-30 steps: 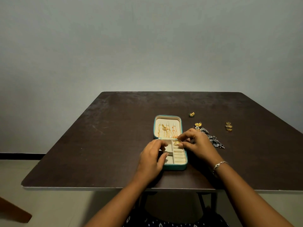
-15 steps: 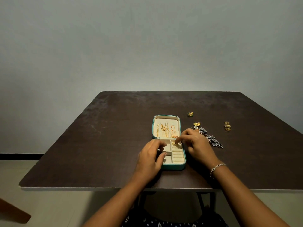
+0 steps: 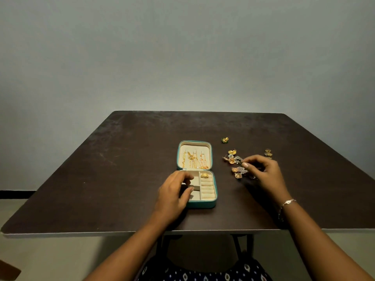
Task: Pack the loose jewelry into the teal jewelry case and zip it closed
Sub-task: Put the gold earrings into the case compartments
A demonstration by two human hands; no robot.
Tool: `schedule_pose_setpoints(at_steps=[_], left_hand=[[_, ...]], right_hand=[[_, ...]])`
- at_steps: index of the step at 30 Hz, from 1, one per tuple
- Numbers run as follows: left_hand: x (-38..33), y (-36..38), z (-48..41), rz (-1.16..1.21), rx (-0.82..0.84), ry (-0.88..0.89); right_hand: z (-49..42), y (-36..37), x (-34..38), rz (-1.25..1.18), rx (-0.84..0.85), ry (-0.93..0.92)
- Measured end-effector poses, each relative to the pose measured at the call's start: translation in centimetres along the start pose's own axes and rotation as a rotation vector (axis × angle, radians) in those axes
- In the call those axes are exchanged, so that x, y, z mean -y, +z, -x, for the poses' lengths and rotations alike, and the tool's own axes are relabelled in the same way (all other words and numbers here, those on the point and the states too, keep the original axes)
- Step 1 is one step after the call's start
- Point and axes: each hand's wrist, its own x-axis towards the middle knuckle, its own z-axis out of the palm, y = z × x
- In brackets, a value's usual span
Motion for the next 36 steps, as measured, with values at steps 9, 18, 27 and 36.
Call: schedule_pose_setpoints(at_steps=[9, 18, 27, 36], left_hand=[[0.5, 0.2, 0.1, 0.031, -0.022, 0.010], [-0.2, 0.1, 0.1, 0.097, -0.059, -0.003], [0.2, 0.1, 0.1, 0.074, -0.036, -0.006], [0.3, 0.1, 0.0, 0.047, -0.029, 0.006]], right_hand=[[-4.5, -5.1, -6.6, 0.205, -0.267, 0.255], [-7.3, -4.1, -9.1, 0.447, -0.251, 0.323], [-6.3, -4.4, -8.0, 0.385, -0.268, 0.294], [-2.6, -1.6, -1.6, -0.038, -0.033, 0.145]])
